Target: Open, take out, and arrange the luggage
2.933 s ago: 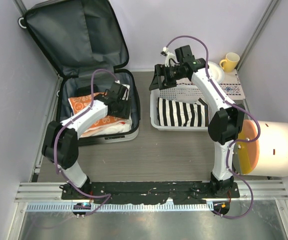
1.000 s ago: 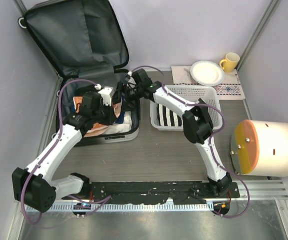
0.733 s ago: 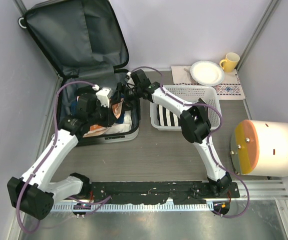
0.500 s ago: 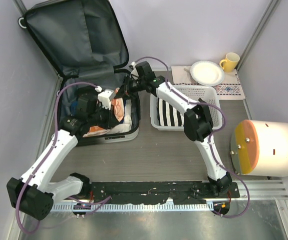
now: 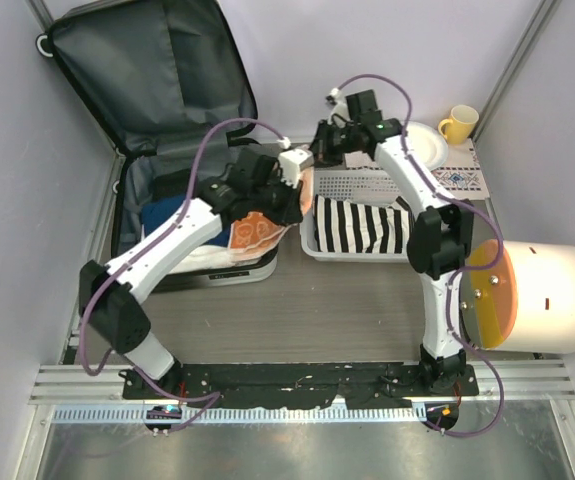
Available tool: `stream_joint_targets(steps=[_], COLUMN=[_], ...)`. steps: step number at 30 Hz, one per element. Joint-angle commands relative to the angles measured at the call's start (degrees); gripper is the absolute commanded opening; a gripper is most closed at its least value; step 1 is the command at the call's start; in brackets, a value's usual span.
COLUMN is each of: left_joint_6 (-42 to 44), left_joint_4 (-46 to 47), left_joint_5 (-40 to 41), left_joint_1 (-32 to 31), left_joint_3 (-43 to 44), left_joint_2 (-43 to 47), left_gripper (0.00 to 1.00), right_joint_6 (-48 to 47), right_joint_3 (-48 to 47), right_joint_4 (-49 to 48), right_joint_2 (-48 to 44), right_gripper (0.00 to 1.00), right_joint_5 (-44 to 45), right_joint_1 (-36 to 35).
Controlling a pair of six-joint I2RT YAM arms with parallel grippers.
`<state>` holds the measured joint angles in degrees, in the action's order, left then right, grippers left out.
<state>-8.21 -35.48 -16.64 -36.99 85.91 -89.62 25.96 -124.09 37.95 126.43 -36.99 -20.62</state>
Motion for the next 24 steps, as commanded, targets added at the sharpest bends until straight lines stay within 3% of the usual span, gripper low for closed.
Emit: stream_joint_targets(steps=[1, 12, 24], left_joint_6=[0.4, -6.1, -9.5], left_joint_4=[1.3, 5.2, 8.9], left_joint_5=[-0.6, 0.4, 2.7], left_joint_1=[-5.4, -15.1, -20.6], left_joint_3=[7.8, 23.2, 34.8], left_joint_2=[-6.2, -24.4, -39.4], left_gripper=[0.00, 0.00, 0.00], right_joint_6=[-12.8, -31.0, -42.2], right_joint_3=[1.6, 2.6, 10.4], right_joint_4=[4.8, 16.2, 15.8], right_joint_2=[-7.4, -8.4, -10.2], right_gripper=[0.01, 0.01, 0.01], right_joint_5=[3.2, 7.5, 11.8], right_joint_1=[7.4, 18.2, 23.8])
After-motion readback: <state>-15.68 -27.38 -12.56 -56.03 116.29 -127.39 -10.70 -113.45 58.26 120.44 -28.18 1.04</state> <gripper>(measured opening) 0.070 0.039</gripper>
